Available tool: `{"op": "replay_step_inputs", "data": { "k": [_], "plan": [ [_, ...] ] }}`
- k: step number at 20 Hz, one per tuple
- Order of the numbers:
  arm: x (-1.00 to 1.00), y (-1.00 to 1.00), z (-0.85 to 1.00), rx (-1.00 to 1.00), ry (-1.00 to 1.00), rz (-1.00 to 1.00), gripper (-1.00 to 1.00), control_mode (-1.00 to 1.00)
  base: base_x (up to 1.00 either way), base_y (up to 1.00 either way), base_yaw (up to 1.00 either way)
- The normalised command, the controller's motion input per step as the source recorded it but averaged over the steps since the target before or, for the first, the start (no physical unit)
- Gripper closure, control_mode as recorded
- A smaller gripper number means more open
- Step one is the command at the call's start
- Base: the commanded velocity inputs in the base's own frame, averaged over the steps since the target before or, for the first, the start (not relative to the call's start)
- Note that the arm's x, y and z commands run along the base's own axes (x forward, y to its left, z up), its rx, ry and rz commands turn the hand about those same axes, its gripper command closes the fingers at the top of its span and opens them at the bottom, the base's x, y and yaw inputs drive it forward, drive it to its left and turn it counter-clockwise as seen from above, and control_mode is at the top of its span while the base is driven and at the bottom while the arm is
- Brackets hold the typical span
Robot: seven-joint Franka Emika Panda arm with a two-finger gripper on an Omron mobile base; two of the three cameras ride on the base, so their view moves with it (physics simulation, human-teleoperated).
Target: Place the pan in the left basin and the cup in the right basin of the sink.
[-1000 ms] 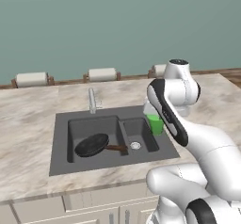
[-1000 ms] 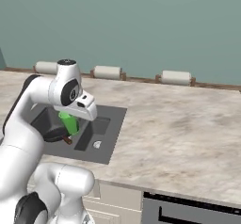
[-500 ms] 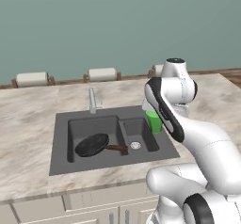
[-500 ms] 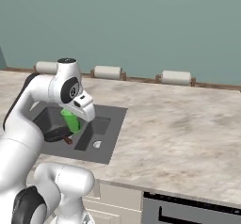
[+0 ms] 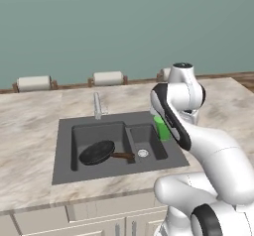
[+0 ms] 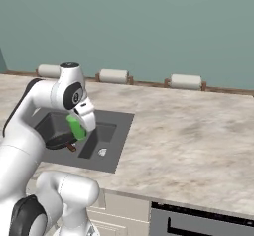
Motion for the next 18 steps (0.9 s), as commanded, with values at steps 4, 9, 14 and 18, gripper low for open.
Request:
{"op": "replay_step_inputs", "data": {
  "k": [4, 9, 14, 18],
  "plan": [
    [0.01, 0.0, -0.05, 0.0, 0.01, -0.21, 1.0, -1.0, 0.0, 0.0, 0.0],
    [0.08, 0.04, -0.04, 0.0, 0.03, -0.2, 1.0, -1.0, 0.0, 0.0, 0.0],
    [0.13, 0.09, -0.02, 0.0, 0.05, -0.19, 1.0, -1.0, 0.0, 0.0, 0.0],
    [0.14, 0.0, -0.04, 0.01, 0.06, -0.16, 1.0, -1.0, 0.0, 0.0, 0.0]
  ]
}}
